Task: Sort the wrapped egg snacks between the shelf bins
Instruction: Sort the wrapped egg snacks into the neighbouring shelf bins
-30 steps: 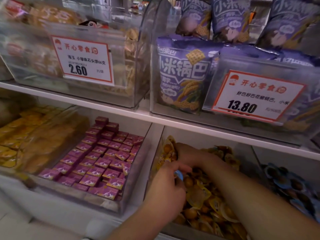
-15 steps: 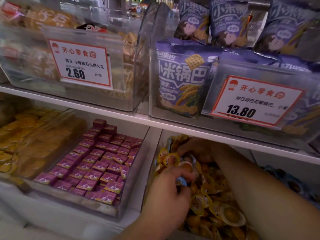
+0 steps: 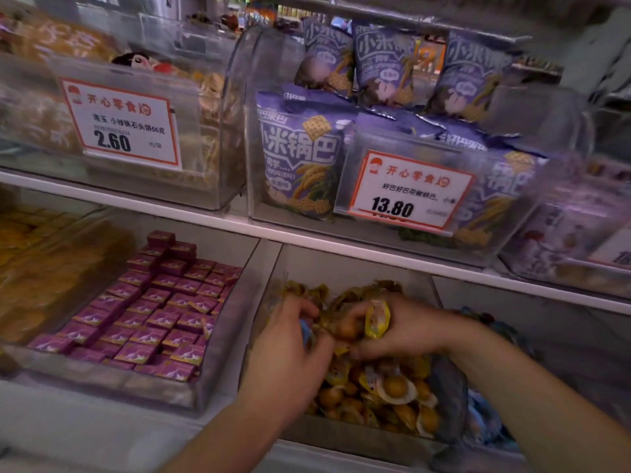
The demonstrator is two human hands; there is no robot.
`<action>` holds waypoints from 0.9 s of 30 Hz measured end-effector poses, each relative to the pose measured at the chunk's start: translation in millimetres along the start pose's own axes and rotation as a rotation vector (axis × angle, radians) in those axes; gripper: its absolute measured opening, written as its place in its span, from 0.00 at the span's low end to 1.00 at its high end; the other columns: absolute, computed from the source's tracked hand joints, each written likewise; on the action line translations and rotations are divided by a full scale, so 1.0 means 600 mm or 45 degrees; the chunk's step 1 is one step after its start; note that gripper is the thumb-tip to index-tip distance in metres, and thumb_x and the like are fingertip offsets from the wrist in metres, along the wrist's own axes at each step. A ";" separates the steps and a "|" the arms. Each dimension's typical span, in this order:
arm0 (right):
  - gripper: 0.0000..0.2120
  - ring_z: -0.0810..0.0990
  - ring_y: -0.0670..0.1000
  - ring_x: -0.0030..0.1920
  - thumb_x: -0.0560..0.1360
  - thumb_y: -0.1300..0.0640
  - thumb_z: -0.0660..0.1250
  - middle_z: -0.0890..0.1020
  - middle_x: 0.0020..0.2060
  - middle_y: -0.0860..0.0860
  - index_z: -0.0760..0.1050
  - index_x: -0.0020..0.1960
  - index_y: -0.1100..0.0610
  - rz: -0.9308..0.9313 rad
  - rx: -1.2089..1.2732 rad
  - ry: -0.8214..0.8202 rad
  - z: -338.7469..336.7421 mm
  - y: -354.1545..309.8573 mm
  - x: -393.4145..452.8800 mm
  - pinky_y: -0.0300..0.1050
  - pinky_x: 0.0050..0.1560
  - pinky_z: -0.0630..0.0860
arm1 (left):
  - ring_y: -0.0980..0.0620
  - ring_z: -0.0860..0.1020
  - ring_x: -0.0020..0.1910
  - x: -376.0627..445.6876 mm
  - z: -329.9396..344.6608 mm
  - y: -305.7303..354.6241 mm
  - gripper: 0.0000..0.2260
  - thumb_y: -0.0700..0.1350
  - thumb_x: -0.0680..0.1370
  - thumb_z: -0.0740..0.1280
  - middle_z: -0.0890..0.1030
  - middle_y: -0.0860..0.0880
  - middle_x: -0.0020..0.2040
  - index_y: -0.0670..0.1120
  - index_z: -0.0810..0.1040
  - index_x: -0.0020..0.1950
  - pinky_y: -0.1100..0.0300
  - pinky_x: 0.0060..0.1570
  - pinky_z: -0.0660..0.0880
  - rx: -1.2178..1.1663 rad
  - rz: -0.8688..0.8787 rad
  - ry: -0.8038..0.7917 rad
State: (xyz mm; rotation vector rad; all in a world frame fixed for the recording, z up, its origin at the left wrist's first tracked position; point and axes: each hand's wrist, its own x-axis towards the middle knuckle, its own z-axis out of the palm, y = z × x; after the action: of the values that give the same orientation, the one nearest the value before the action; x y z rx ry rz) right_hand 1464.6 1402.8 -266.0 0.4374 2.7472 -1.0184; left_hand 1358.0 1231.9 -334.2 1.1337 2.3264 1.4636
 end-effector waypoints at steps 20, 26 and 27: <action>0.31 0.73 0.52 0.62 0.67 0.34 0.69 0.77 0.58 0.46 0.69 0.68 0.41 0.126 -0.801 0.307 0.021 0.055 -0.088 0.48 0.69 0.61 | 0.54 0.78 0.48 0.032 0.028 0.021 0.12 0.57 0.77 0.62 0.75 0.56 0.52 0.55 0.80 0.55 0.58 0.45 0.77 0.429 0.571 -0.055; 0.22 0.75 0.53 0.60 0.69 0.35 0.60 0.79 0.51 0.46 0.79 0.55 0.45 0.098 -0.966 0.365 0.048 0.057 -0.086 0.56 0.75 0.51 | 0.52 0.72 0.56 0.034 0.058 0.023 0.29 0.74 0.69 0.52 0.70 0.57 0.56 0.58 0.77 0.57 0.54 0.54 0.72 0.806 0.619 -0.558; 0.22 0.74 0.54 0.61 0.69 0.35 0.60 0.79 0.52 0.46 0.79 0.56 0.45 0.103 -0.980 0.347 0.049 0.056 -0.085 0.57 0.75 0.50 | 0.53 0.72 0.55 0.038 0.055 0.019 0.28 0.74 0.68 0.54 0.70 0.58 0.55 0.58 0.78 0.54 0.55 0.52 0.71 0.764 0.620 -0.575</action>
State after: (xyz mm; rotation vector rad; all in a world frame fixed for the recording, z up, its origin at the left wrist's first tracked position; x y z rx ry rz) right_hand 1525.9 1396.9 -294.9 0.5647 3.0286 0.1685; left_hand 1364.5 1273.3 -335.8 2.0393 2.2870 0.4742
